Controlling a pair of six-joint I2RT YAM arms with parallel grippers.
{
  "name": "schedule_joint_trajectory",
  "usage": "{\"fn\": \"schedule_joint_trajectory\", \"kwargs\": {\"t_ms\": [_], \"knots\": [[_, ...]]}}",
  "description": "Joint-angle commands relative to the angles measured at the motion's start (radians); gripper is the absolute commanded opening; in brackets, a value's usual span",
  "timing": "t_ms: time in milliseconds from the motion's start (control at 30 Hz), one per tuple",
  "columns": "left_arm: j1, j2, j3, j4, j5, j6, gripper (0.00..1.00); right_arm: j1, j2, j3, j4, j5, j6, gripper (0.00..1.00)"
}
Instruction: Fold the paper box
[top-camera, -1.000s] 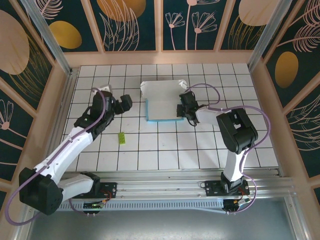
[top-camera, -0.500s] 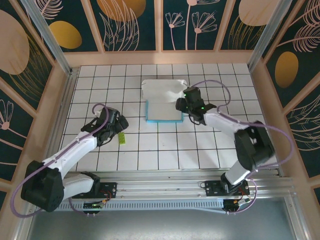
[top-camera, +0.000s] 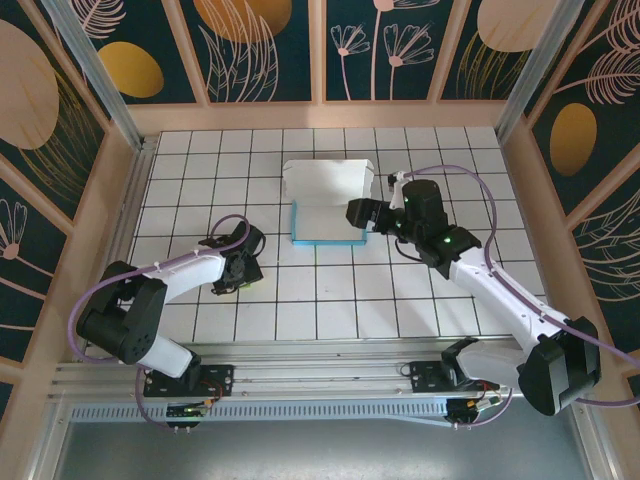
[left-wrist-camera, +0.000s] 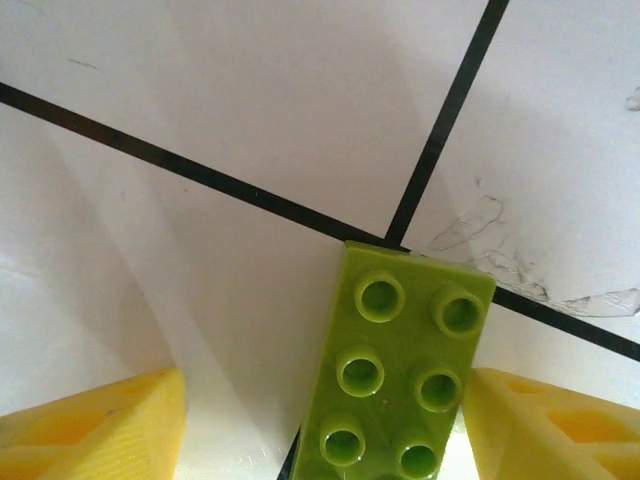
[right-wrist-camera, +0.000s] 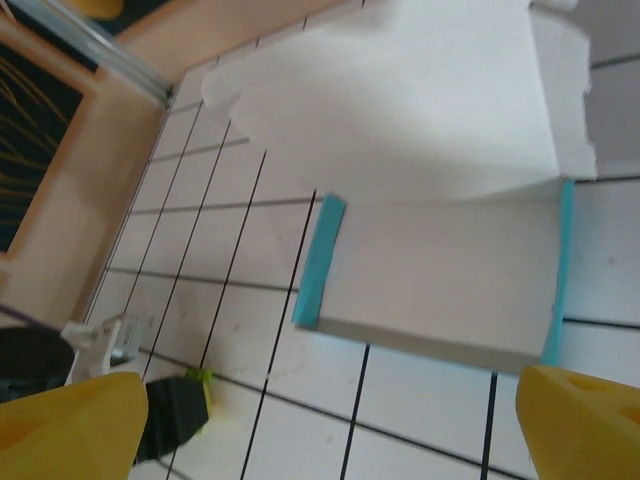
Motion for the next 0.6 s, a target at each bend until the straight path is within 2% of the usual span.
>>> {"fn": "schedule_joint_trajectory", "kwargs": {"t_ms": [0, 200, 400, 500, 567], "knots": [[-0.012, 0.050, -0.023, 0.030, 0.059, -0.027, 0.62, -0.009, 0.004, 0.027, -0.050, -0.109, 0.000, 0.96], [-0.013, 0.027, -0.028, 0.053, 0.101, -0.021, 0.42, -0.031, 0.034, 0.037, -0.081, -0.210, -0.011, 0.98], [-0.018, -0.034, -0.007, 0.109, 0.181, 0.052, 0.31, -0.062, 0.028, 0.052, -0.078, -0.211, -0.010, 0.99], [-0.045, -0.079, 0.073, 0.091, 0.182, 0.127, 0.24, -0.079, 0.008, 0.059, -0.061, -0.205, -0.014, 0.99], [-0.067, -0.089, 0.143, 0.105, 0.232, 0.213, 0.24, -0.090, -0.011, 0.055, -0.037, -0.197, -0.020, 0.99]]}}
